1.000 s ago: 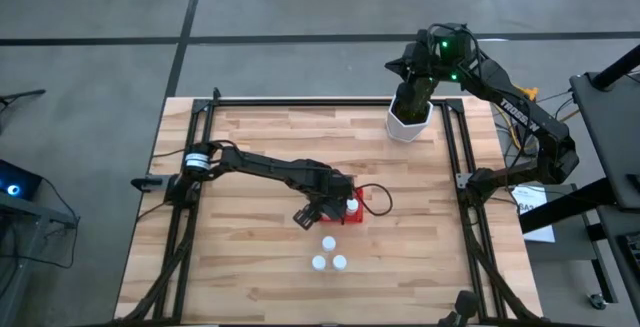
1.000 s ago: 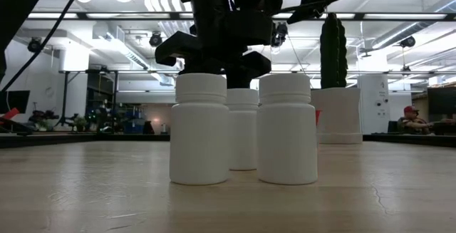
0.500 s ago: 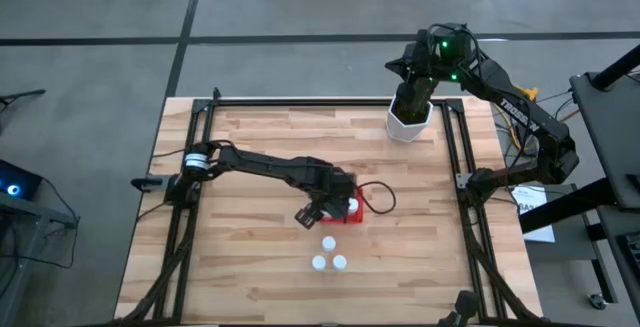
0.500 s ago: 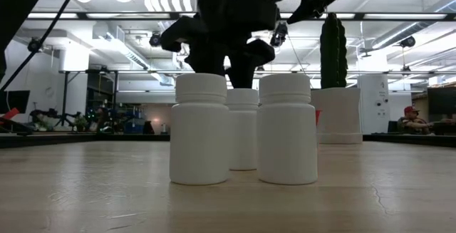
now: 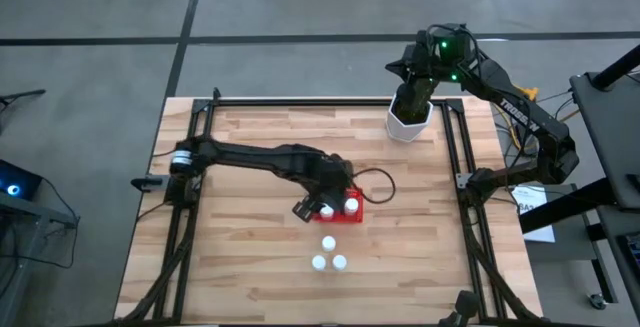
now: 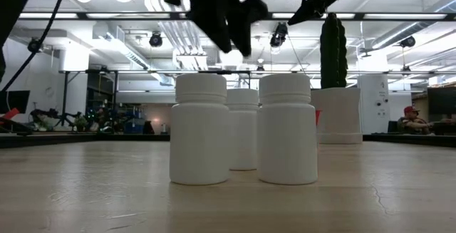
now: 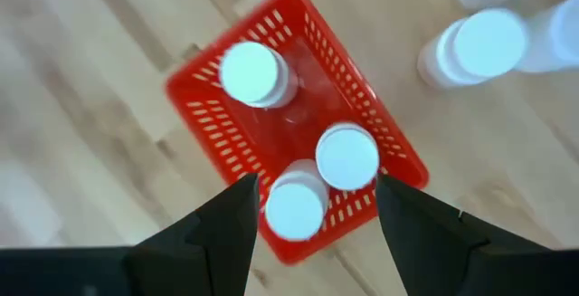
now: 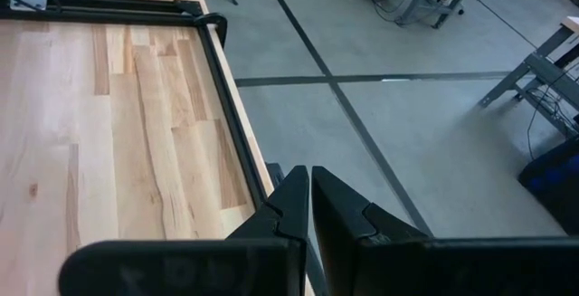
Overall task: Pick and place pill bottles into a basket
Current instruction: Put the white pill bottle into the red basket
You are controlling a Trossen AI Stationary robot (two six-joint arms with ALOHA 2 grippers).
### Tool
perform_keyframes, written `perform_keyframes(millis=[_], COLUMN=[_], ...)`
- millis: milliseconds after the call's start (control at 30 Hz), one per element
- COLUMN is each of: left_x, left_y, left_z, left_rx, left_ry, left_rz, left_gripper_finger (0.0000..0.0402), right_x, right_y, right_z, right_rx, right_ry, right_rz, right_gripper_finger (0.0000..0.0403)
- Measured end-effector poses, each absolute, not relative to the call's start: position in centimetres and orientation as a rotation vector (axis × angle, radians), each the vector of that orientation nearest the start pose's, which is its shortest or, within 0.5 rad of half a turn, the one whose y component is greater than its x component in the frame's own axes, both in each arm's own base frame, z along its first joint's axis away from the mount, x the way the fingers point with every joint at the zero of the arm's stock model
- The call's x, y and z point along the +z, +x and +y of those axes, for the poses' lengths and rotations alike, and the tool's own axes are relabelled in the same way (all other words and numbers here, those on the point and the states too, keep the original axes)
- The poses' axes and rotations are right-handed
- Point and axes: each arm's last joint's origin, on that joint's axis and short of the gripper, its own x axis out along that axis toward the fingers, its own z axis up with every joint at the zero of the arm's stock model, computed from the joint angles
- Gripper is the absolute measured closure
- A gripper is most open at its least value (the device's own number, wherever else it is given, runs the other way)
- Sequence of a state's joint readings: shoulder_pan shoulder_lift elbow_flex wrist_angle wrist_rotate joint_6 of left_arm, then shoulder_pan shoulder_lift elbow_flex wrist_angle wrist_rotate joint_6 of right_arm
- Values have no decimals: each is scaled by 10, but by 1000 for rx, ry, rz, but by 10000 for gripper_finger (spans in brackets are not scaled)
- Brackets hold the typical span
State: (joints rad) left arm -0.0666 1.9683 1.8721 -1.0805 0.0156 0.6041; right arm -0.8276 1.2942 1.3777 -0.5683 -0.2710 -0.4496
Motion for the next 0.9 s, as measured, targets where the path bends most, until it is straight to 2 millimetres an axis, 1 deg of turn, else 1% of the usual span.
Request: perform_keyframes(millis=[100,267,367,500,567,733,900], left_x=[314,343,351,344,335,325,316], left_y=[395,372,360,343,334,309,281], left_z=[-27,-26,-26,-26,-25,-22,-20], left_rx=[-395,-348,-344,-344,-339,-300,-268], left_ry=[545,503,479,467,459,461,464], left_rz=[1066,980,944,917,912,760,626], left_gripper_finger=[209,250,276,310,324,352,365], right_x=[393,391,386,376,370,362,358], right_y=[189,189,190,191,192,194,199], right_z=[-195,-195,-195,-195,-196,-197,-193], right_rx=[-439,-438,-387,-348,-343,-332,-253], right_ry=[-171,-167,-147,-131,-126,-100,-26], right_rz=[533,538,530,535,537,519,460], right_gripper_finger=[394,394,394,394,394,394,394])
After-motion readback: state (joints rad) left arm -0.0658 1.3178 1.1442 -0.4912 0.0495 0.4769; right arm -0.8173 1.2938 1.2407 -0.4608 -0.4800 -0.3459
